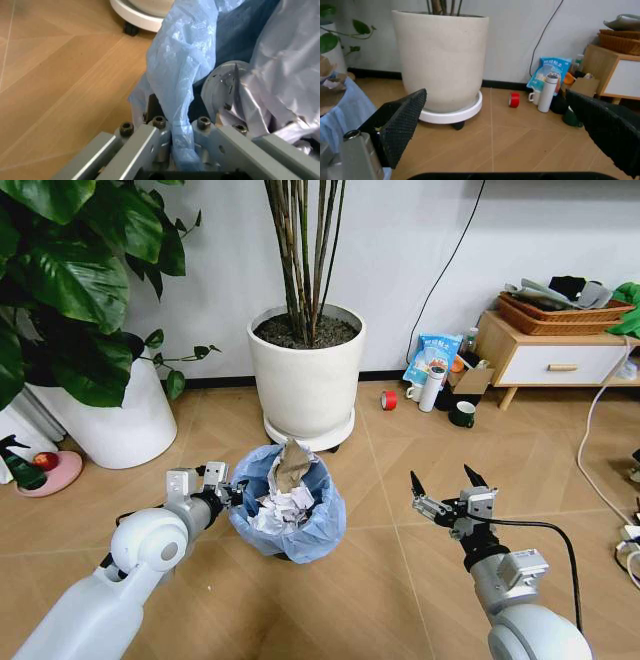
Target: Pick up the trash bin and place the garbage on the floor into it.
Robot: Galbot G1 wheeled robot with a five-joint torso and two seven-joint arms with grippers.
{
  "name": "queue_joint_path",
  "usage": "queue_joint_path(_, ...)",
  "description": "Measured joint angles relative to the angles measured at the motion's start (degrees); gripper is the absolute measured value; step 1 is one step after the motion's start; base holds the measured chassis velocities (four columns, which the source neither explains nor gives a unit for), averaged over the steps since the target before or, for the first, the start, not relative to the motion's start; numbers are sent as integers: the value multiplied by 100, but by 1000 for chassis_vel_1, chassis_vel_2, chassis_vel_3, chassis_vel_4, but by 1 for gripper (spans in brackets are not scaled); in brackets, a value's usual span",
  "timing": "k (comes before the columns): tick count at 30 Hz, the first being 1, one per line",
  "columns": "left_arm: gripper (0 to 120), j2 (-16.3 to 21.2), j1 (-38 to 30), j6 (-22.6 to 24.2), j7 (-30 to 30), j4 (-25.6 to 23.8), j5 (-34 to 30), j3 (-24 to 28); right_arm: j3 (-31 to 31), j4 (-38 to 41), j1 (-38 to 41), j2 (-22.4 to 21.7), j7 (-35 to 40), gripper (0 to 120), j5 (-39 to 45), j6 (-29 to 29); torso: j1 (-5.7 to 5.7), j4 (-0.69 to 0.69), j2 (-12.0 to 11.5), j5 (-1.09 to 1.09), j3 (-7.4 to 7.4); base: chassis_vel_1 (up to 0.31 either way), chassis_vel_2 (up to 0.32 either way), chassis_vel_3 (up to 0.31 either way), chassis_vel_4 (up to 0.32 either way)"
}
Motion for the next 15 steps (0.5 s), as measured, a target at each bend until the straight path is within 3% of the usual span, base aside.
queue_joint_path(7, 0, 6, -9, 0, 2, 7, -2, -20, -47, -2, 1, -2, -5, 100, -22, 9, 0, 2, 0, -3, 0, 227, -63, -213, 65)
queue_joint_path(9, 0, 11, -16, 0, 3, 10, -3, -25, -50, -5, 5, -11, -9, 100, -22, 11, 0, 1, 0, 5, 0, 275, -61, -293, 48)
queue_joint_path(10, 0, 11, -16, 0, 3, 13, -8, -27, -50, -8, 3, -19, -15, 100, -22, 15, 0, 1, 0, -3, 0, 292, -55, -304, 48)
queue_joint_path(15, 0, 9, -20, 0, 4, 24, -10, -29, -32, -22, -2, -25, -29, 100, -22, 33, -1, 1, 0, 1, -1, 292, -71, -288, 50)
